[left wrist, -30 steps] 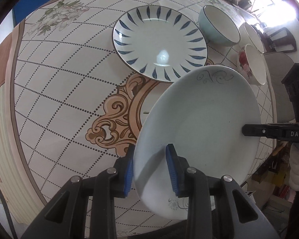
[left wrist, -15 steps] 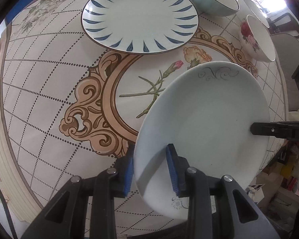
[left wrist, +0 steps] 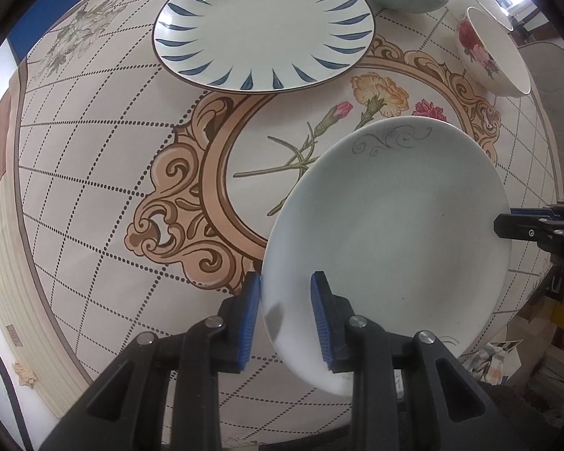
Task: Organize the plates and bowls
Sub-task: 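Open both grippers and release the plain white plate, then move both grippers to the blue-striped plate and grasp its rim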
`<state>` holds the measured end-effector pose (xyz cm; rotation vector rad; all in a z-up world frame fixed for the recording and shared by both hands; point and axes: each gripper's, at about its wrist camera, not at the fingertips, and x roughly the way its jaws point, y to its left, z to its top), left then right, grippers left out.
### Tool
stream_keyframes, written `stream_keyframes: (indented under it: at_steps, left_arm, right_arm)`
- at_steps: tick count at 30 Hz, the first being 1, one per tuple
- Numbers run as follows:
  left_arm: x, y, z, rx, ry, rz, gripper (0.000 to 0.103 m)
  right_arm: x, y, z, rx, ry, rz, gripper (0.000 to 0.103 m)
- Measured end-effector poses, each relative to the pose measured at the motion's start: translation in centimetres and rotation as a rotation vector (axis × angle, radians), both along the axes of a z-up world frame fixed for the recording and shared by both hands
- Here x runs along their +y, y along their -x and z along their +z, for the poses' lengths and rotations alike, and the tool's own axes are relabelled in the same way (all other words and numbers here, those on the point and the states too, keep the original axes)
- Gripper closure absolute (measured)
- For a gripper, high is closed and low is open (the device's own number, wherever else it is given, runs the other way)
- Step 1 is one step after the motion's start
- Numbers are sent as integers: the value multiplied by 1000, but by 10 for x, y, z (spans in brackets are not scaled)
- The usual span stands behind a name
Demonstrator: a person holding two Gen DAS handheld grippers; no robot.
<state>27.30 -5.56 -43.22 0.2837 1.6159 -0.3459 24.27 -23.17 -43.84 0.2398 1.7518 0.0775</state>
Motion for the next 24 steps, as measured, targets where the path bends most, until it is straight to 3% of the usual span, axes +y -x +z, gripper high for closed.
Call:
stream_keyframes:
  at_steps: [6,9,11,13,18,21,24]
  left_arm:
    - [34,-15,36,-45,17,47,77]
    - [48,-31,51,-41,48,95,74]
    - [57,-46,55,-43,55,128,71]
    - [66,-63,54,-64,22,151,58]
    - [78,-101,48,-94,-29,161,29]
    - [78,-120,42,-132,-56,160,28]
    - [75,-137,36,-152,-64,155,18]
  right_arm:
    - [3,-10,22,-46,72,36,79]
    - [3,-24,39,-94,75,43,50]
    - [3,-37,48,-132,41,35,20]
    - [2,-54,54,-164,10,13,9]
    - [5,-95,51,-225,-58,-55,0]
    - [8,-115,38,-217,-112,-104,0]
    - [17,-132,18,-191,-153,-127,0]
